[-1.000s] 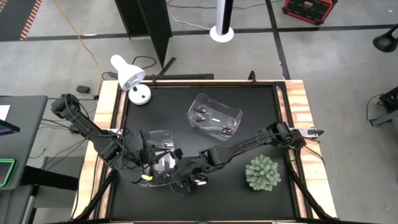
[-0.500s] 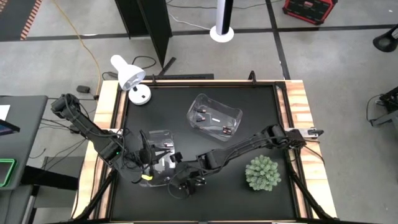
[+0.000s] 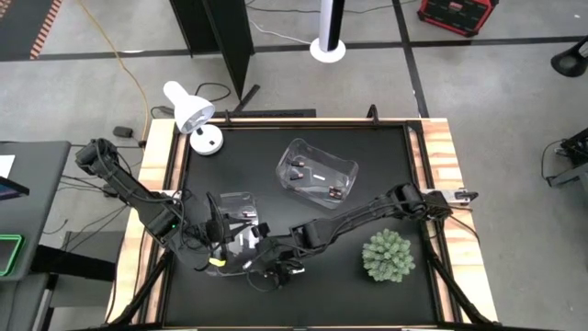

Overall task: Sort batteries
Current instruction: Put the silver battery into the bottom transparent bin

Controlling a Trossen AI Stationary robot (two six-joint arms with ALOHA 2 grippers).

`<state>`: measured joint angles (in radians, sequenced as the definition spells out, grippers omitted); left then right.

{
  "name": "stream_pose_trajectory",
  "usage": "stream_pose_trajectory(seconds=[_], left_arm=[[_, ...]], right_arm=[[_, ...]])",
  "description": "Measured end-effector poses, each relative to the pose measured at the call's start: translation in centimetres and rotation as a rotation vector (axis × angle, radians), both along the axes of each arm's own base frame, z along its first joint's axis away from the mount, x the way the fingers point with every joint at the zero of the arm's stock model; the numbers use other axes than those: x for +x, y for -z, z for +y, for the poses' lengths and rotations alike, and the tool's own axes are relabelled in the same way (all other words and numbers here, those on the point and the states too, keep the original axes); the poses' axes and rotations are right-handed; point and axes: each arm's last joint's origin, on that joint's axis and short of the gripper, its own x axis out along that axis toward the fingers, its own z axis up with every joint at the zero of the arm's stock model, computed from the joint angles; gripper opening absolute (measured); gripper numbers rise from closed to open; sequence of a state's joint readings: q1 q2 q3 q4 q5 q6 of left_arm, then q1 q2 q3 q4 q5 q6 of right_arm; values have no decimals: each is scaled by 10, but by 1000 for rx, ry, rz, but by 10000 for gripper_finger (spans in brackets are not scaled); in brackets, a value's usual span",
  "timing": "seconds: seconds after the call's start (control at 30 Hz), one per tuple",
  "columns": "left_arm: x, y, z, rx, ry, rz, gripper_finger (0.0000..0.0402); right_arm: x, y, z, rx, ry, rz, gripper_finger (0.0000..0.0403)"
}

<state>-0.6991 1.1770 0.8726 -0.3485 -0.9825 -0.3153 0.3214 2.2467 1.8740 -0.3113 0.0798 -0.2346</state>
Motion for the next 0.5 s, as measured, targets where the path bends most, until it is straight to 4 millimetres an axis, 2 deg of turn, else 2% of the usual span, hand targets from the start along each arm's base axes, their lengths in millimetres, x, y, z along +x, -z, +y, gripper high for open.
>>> stream_pose_trajectory(seconds=[0.17, 0.33, 0.4, 0.5], left_arm=[[0, 0, 0, 0, 0, 0, 20], [0, 0, 0, -1, 0, 0, 20], [0, 0, 0, -1, 0, 0, 20], [0, 0, 0, 0, -1, 1, 20]], right_arm=[[0, 0, 0, -2, -1, -2, 148], [-2, -4, 1, -23, -22, -9, 149], [-5, -11, 2, -49, -27, -22, 147], [-12, -33, 6, -92, -31, -84, 146]])
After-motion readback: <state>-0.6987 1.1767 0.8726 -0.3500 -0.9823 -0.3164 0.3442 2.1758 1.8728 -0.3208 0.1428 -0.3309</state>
